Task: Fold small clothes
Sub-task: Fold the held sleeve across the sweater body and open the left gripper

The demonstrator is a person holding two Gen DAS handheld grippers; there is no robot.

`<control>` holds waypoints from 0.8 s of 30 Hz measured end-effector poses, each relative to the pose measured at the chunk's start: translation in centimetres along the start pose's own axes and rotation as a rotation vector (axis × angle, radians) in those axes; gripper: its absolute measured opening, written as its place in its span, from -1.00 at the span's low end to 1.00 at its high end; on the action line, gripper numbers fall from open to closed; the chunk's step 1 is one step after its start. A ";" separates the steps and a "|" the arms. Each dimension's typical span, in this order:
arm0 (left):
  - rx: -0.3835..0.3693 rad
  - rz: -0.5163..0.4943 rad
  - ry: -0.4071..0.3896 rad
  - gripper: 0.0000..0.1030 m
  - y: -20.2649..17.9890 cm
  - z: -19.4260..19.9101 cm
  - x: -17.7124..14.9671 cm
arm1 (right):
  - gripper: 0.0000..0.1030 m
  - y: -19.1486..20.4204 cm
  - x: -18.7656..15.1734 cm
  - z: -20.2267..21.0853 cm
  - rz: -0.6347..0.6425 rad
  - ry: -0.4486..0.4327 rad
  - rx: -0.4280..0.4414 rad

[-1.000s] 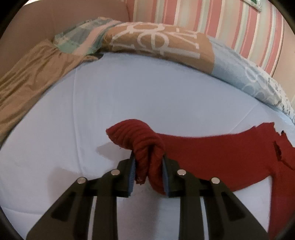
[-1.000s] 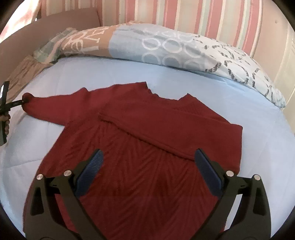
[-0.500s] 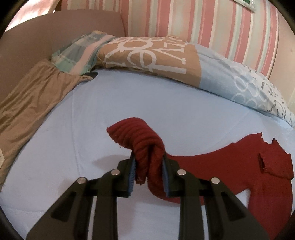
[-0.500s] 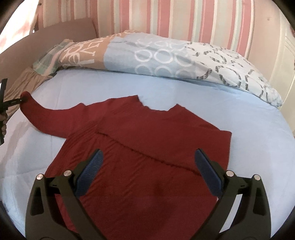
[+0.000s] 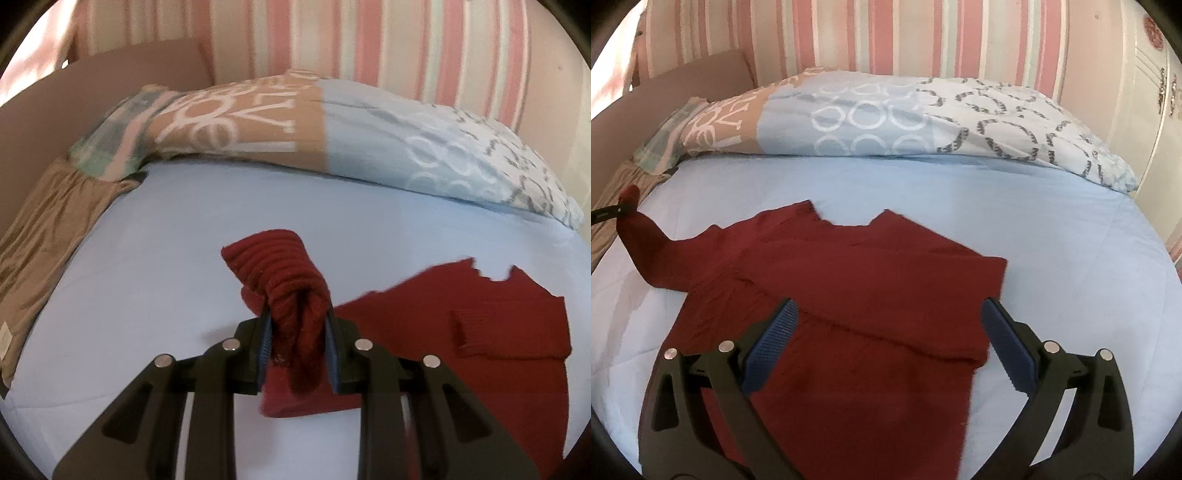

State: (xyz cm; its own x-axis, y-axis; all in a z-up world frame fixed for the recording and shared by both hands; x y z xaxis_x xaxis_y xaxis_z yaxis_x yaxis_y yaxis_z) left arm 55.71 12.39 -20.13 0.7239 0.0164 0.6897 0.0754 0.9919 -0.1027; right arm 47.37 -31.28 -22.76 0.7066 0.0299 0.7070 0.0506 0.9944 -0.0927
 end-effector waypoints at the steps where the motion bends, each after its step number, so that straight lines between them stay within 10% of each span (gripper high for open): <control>1: -0.010 -0.012 0.003 -0.52 -1.3 -0.2 0.3 | 0.92 -0.4 0.0 0.0 -0.007 -0.001 0.003; 18: -0.187 -0.226 0.116 -0.51 -27.5 -9.2 -1.7 | 0.92 -9.6 -3.6 -0.5 -0.131 0.028 -0.018; 24: -0.191 -0.200 0.158 -0.26 -30.4 -11.8 -4.5 | 0.92 -11.3 -4.6 -1.6 -0.163 0.048 -0.033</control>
State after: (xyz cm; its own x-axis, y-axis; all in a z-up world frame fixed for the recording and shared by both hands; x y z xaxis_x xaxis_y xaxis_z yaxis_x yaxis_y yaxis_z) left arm 58.26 -19.30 -28.60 0.7783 -0.2114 0.5912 0.3435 0.9316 -0.1191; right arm 44.65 -42.82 -26.04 0.7199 -0.1375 0.6803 0.1904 0.9817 -0.0031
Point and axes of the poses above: each gripper's, at about its wrist camera, not at the fingertips, and z roughly against the way its jaws point, y to its left, x to its top, the point moved 10 cm from there along -z, roughly the way its jaws point, and after that the axes turned 9 degrees about -x, right-handed, at the moved point
